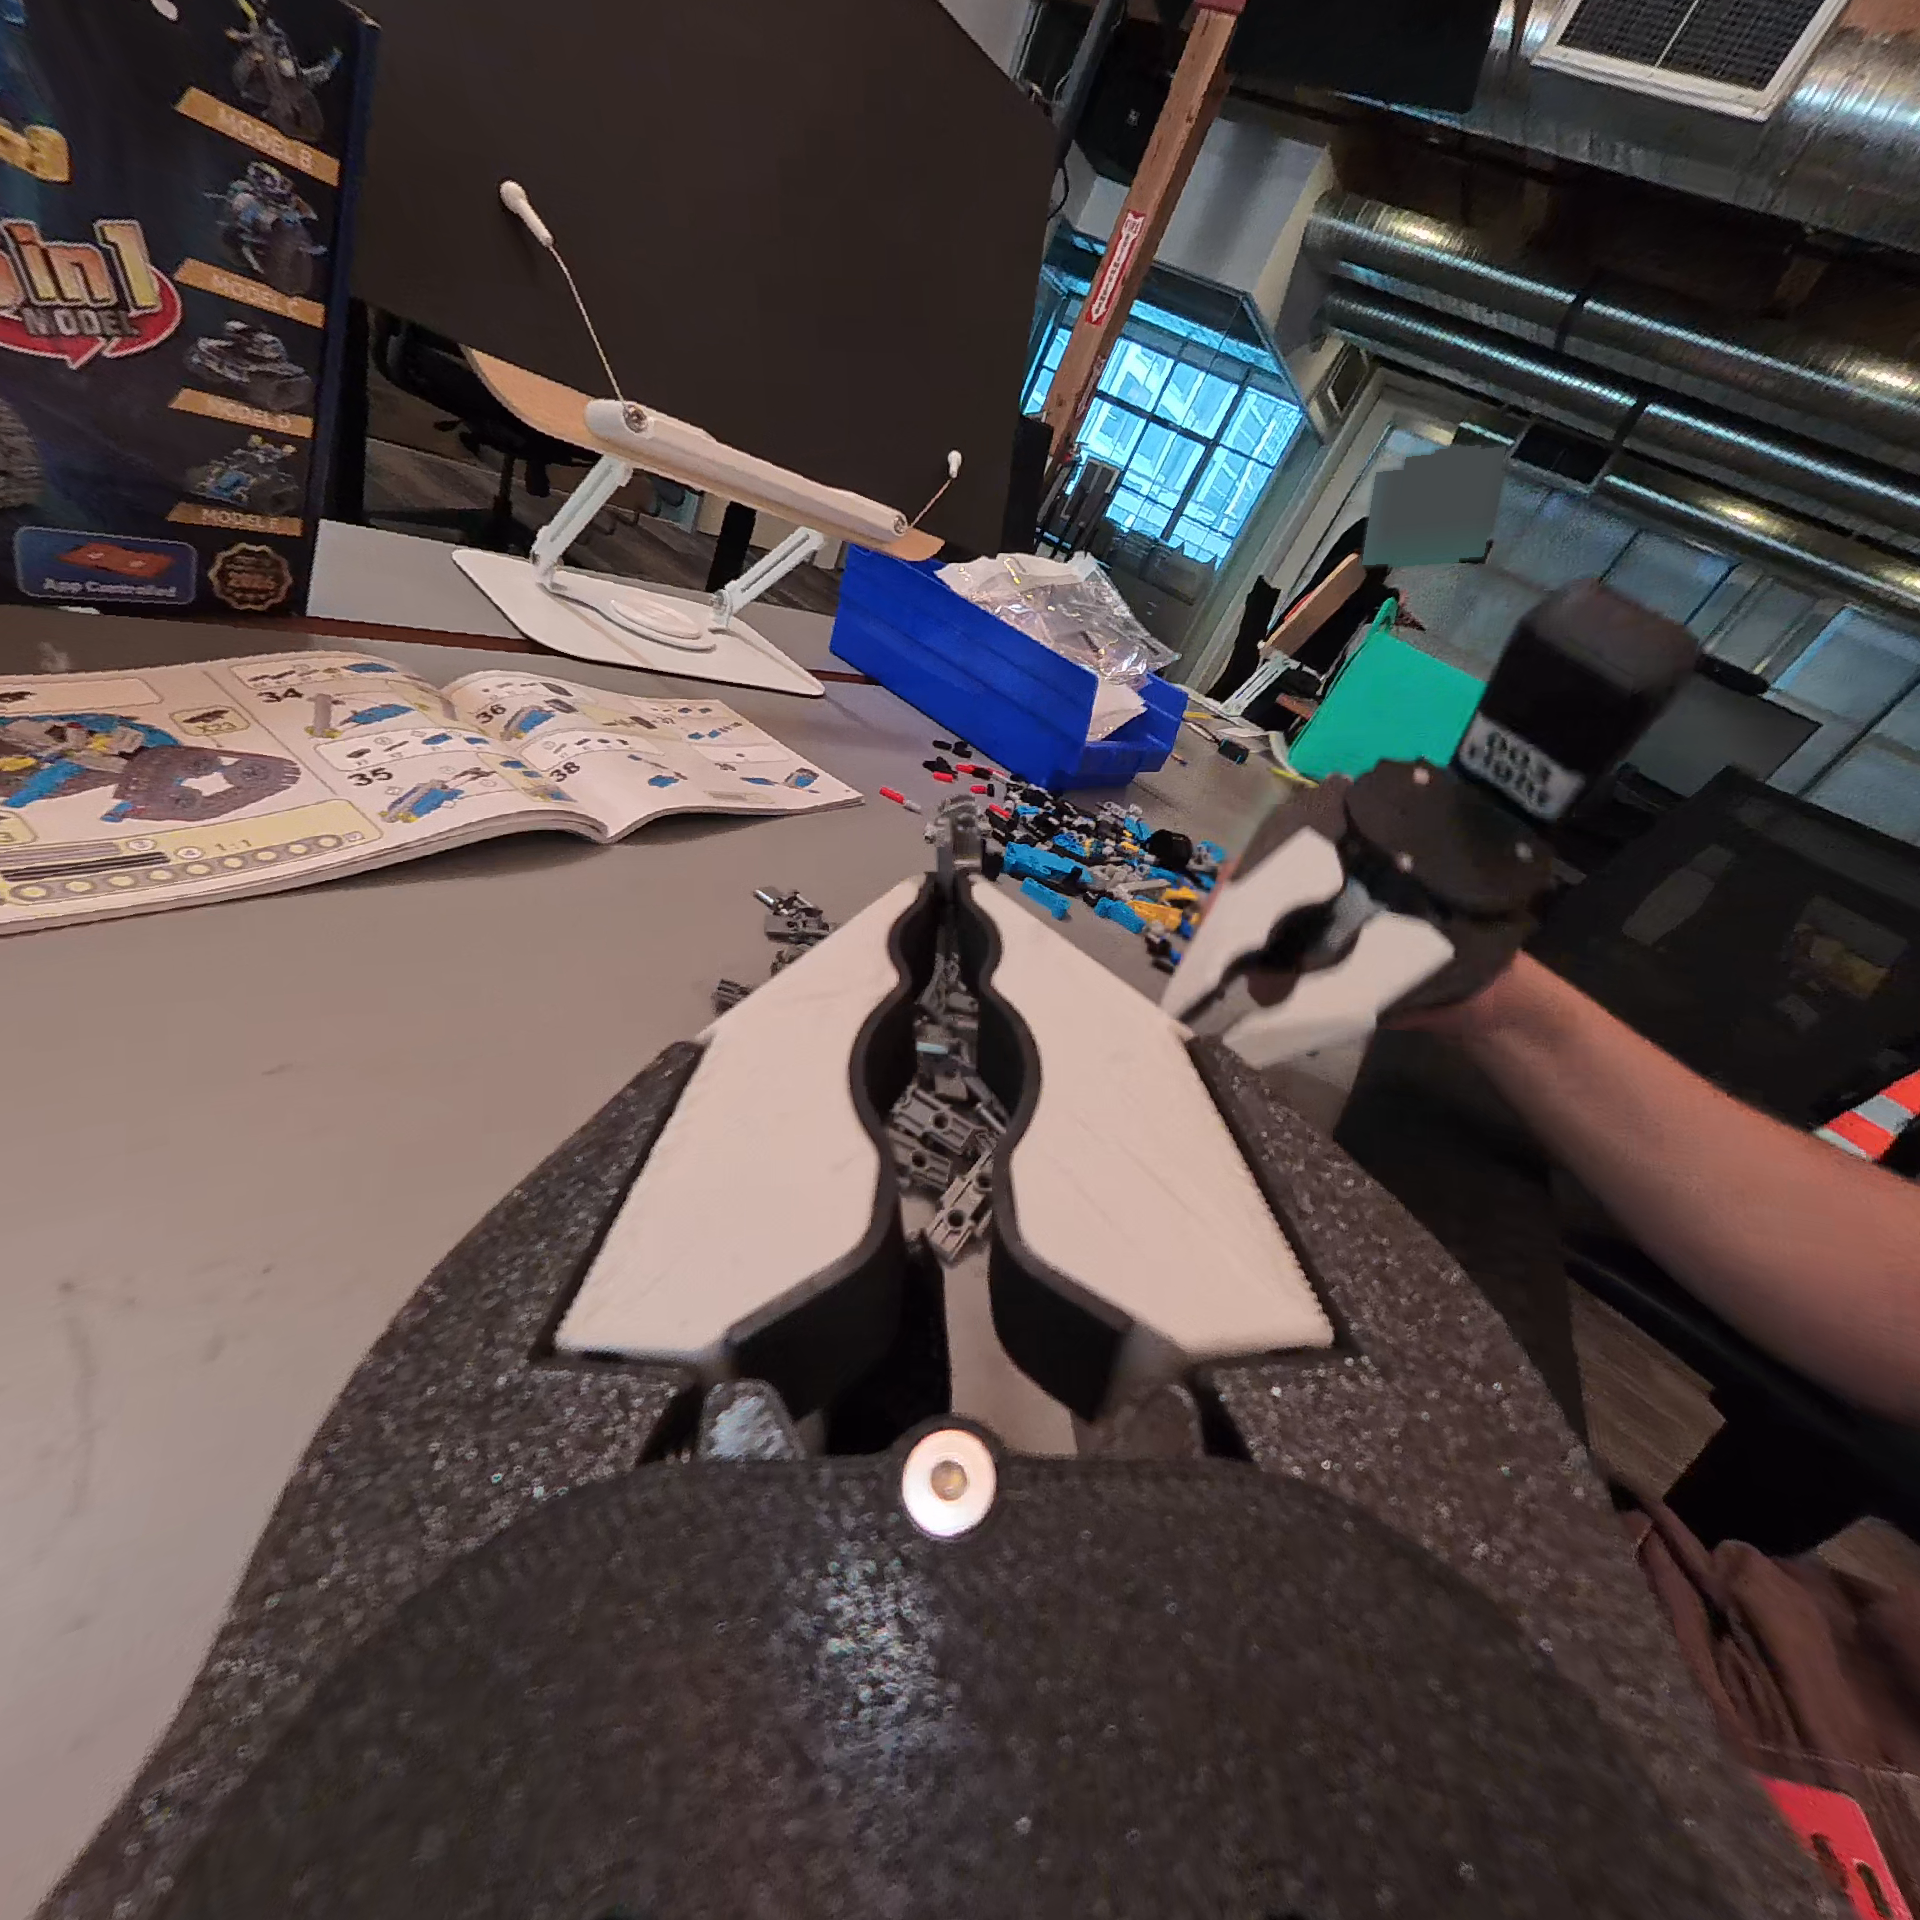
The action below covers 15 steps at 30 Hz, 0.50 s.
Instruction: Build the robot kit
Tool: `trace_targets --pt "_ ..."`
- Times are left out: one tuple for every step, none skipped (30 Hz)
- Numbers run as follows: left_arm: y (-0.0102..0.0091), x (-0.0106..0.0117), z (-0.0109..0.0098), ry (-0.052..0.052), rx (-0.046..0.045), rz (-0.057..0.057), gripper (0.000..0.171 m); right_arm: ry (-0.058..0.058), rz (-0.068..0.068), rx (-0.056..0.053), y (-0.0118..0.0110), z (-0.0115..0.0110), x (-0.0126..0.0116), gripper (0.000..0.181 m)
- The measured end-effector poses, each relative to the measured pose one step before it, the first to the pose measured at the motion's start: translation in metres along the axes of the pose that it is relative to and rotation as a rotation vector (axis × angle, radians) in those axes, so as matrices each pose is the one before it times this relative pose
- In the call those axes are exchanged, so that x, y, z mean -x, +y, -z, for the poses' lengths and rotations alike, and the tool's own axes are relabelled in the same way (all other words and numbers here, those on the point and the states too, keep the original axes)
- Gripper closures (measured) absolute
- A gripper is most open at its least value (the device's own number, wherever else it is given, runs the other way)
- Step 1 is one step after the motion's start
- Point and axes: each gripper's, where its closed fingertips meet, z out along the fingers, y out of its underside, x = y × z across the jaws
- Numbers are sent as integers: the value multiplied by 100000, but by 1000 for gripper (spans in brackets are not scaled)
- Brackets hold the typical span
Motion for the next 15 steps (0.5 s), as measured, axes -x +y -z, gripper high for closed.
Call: trace_targets --pt "-126 -127 -210 809 -417 845 169 -1336 1365 3637 697 -658 1054 171" --pt "-185 -199 -274 1219 -909 1145 169 -1323 1100 3028 564 -600 845 171" --pt "-140 -266 -355 1549 -743 1650 169 -579 743 1965 369 -490 567 170" --pt "-19 -335 -409 1889 -207 1880 169 865 828 1496 301 -335 210 170" --pt "94 -427 -478 2260 219 1653 169 1117 765 1489 318 -195 104 170" --pt "191 -549 -531 2707 709 1227 169 1244 651 1137 287 -54 28 170" --pt "252 -570 -574 2592 1076 687 169 1307 530 518 243 81 3 170" --pt "263 -531 -602 2159 1014 82 169 1221 338 461 297 173 -43 170" --pt "291 -555 -596 2292 1244 -278 169 1559 122 553 369 252 -159 170" --pt "360 -593 -579 2581 1635 -404 169 1185 -472 610 447 260 -202 171" --pt "399 -555 -500 2421 1823 -361 169 607 -1154 857 491 234 -197 170" --pt "413 -480 -413 2039 1869 -351 169 193 -1413 785 487 201 -186 170" --pt "345 -412 -279 1663 1642 -474 169 -706 -1520 180 348 174 -66 170" --pt "243 -364 -170 1415 1186 -717 169 -1414 -1610 -548 172 157 38 170" --pt "153 -336 -95 1385 945 -726 168 -1454 -1542 -1056 -5 147 70 170"
